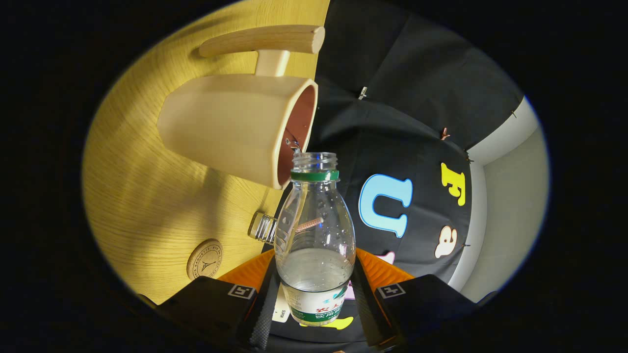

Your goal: Take the bottle from table, then pour the juice into the cup, finally place the bottle on the coaster

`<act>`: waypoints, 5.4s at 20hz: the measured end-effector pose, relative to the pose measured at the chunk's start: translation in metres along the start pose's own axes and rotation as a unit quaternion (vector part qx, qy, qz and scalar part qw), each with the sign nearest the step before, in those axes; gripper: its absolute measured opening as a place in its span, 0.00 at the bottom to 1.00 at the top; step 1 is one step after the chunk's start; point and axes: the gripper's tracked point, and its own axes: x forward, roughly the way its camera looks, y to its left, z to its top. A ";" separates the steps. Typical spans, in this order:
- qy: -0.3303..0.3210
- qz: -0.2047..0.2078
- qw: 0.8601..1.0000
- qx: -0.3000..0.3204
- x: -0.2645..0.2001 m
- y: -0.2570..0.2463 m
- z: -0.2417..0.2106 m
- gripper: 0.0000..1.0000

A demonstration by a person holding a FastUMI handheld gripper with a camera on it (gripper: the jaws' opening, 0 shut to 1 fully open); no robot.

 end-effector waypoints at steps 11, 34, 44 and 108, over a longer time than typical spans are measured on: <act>-0.015 -0.017 0.998 -0.063 0.007 -0.014 0.010 0.74; -0.042 -0.057 0.983 -0.172 0.010 -0.039 0.021 0.74; -0.046 -0.065 0.979 -0.190 0.007 -0.042 0.020 0.74; 0.031 0.024 0.604 0.796 0.050 0.032 -0.090 0.76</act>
